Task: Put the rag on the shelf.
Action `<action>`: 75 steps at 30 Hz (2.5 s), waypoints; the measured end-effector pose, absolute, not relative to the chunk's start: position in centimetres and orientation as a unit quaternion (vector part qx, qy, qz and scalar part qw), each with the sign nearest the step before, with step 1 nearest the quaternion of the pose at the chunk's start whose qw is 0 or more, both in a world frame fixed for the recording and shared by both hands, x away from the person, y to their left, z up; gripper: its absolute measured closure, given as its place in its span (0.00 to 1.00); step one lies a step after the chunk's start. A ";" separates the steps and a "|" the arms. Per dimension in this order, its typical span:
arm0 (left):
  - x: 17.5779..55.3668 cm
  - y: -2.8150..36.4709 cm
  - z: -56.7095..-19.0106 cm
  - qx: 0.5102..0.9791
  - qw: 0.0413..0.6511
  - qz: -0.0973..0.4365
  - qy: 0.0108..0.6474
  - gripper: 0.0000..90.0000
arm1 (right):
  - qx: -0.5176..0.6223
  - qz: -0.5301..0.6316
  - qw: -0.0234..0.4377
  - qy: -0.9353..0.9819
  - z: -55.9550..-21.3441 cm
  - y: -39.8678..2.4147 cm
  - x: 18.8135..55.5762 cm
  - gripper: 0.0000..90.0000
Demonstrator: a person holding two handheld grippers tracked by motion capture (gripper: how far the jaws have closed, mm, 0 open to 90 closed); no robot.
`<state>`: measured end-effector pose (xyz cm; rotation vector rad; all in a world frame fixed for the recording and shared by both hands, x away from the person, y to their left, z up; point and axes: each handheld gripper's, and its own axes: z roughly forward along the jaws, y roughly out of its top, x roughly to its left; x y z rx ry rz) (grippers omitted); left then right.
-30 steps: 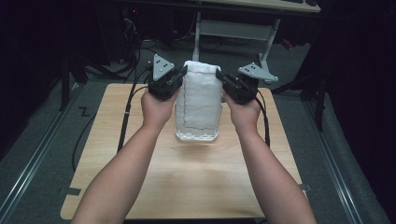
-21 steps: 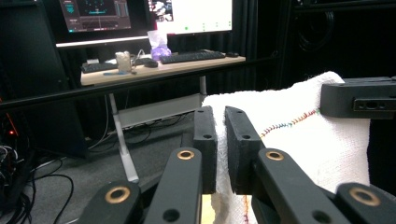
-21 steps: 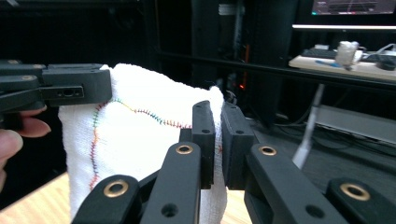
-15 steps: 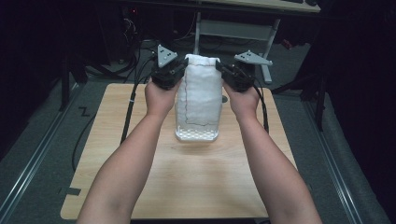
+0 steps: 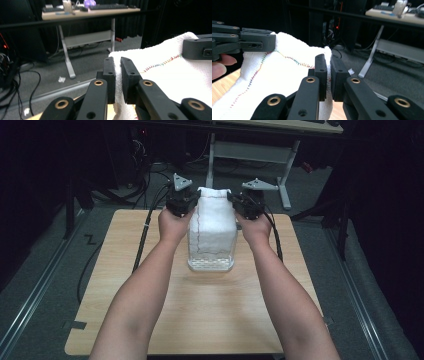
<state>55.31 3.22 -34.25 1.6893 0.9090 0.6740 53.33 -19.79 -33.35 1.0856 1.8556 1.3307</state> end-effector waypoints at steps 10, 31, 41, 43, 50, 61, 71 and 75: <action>56.1 3.5 -36.0 0.720 0.508 0.253 0.400 0.72 | 0.434 0.472 0.266 0.720 -35.4 -19.8 54.7 0.84; 53.7 4.5 -35.3 0.712 0.521 0.247 0.401 0.65 | 0.426 0.469 0.269 0.726 -34.9 -19.4 53.0 0.79; 51.2 6.0 -35.0 0.707 0.529 0.240 0.402 0.64 | 0.414 0.473 0.280 0.725 -35.2 -19.8 49.8 0.73; 50.4 6.3 -35.1 0.701 0.537 0.234 0.406 0.63 | 0.413 0.476 0.279 0.725 -35.4 -19.9 49.1 0.70; 48.2 7.1 -35.6 0.703 0.540 0.237 0.398 0.63 | 0.404 0.476 0.288 0.726 -35.6 -20.2 46.8 0.67; 44.6 8.4 -36.5 0.720 0.538 0.238 0.369 0.61 | 0.389 0.481 0.298 0.727 -36.0 -20.8 43.6 0.65; 40.2 10.2 -38.9 0.737 0.542 0.206 0.347 0.56 | 0.377 0.472 0.300 0.738 -38.0 -21.2 40.2 0.59; 39.2 11.1 -41.3 0.743 0.535 0.183 0.358 0.55 | 0.370 0.460 0.299 0.750 -39.8 -21.3 38.6 0.57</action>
